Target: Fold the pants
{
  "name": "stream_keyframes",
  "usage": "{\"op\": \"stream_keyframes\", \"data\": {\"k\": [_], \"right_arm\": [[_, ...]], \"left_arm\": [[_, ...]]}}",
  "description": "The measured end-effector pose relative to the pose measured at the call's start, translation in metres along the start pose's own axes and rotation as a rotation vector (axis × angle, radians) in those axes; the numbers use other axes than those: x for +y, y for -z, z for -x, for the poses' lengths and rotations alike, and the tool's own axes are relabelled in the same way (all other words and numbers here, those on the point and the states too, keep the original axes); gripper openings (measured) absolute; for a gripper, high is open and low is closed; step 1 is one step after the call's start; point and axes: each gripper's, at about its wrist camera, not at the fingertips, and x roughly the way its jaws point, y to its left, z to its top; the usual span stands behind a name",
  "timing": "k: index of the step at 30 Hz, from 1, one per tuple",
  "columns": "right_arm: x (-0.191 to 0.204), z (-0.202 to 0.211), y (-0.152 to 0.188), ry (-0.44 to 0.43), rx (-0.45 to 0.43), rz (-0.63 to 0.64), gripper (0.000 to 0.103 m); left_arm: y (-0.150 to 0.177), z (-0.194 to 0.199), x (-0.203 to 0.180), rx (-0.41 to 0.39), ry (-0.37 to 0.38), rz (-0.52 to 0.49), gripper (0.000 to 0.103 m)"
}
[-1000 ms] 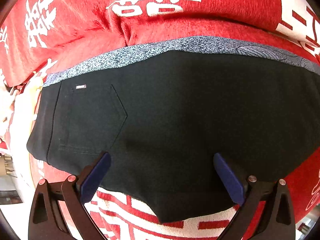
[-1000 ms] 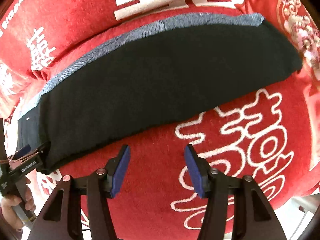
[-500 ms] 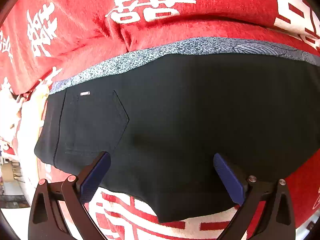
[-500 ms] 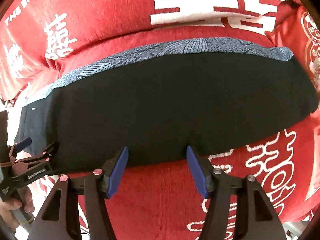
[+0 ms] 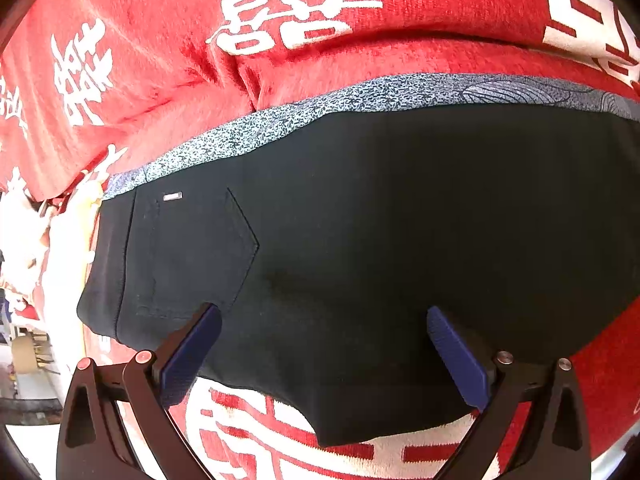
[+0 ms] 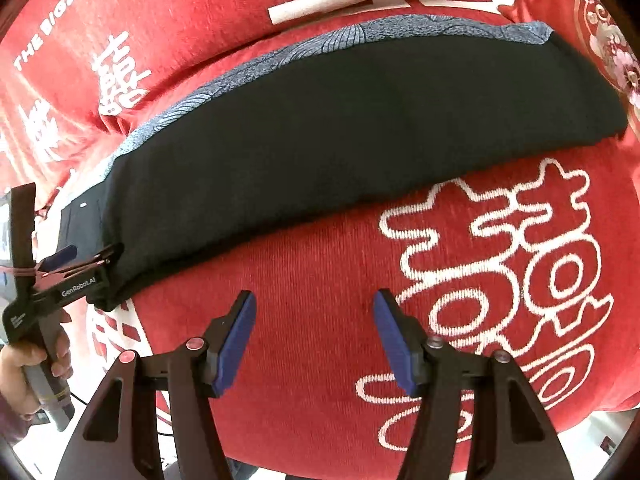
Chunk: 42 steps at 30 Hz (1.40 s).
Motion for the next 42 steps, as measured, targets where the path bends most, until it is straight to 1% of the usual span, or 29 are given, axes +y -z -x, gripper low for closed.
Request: {"op": "stream_keyframes", "data": {"k": [2,9,12,13,16,19,22,25,28,31,33,34,36,38,42], "right_arm": [[-0.002,0.000,-0.002,-0.020,-0.003,-0.024,0.068],[-0.019,0.006,-0.005,-0.105,0.000,-0.093,0.068],[-0.038,0.018,-0.008,-0.109,-0.031,-0.144,0.068],[-0.047,0.025,-0.010,-0.101,-0.057,-0.163,0.068],[-0.077,0.042,-0.017,-0.068,-0.125,-0.229,0.068],[-0.111,0.049,-0.023,-0.062,-0.152,-0.323,0.068],[-0.138,0.051,-0.024,-0.100,-0.162,-0.411,0.068],[-0.154,0.049,-0.023,-0.140,-0.177,-0.463,0.068],[-0.168,0.046,-0.020,-0.212,-0.209,-0.515,0.068],[-0.179,0.044,-0.018,-0.284,-0.263,-0.558,0.068],[-0.185,0.044,-0.017,-0.312,-0.300,-0.568,0.068],[-0.188,0.043,-0.019,-0.325,-0.318,-0.571,0.068],[-0.193,0.039,-0.022,-0.349,-0.343,-0.575,0.068],[-0.198,0.034,-0.027,-0.373,-0.383,-0.574,0.068],[-0.204,0.027,-0.041,-0.370,-0.459,-0.553,0.068]], "left_arm": [[-0.001,0.001,-0.001,0.002,-0.009,-0.007,0.103],[-0.006,0.007,-0.008,0.019,-0.053,-0.038,0.103],[-0.011,0.016,-0.013,0.012,-0.003,-0.020,0.103],[-0.014,0.021,-0.019,0.002,0.017,-0.020,0.103],[-0.022,0.034,-0.044,-0.030,0.053,-0.065,0.103],[-0.032,0.044,-0.078,-0.056,0.101,-0.107,0.103],[-0.043,0.049,-0.108,-0.061,0.154,-0.118,0.103],[-0.055,0.055,-0.139,-0.066,0.209,-0.125,0.103],[-0.064,0.059,-0.164,-0.078,0.232,-0.131,0.103],[-0.073,0.056,-0.181,-0.074,0.250,-0.101,0.103],[-0.076,0.048,-0.192,-0.064,0.238,-0.101,0.103],[-0.076,0.044,-0.195,-0.056,0.233,-0.103,0.103],[-0.076,0.040,-0.195,-0.065,0.252,-0.082,0.103],[-0.075,0.038,-0.194,-0.074,0.269,-0.081,0.103],[-0.072,0.038,-0.197,-0.101,0.274,-0.101,0.103]]}}
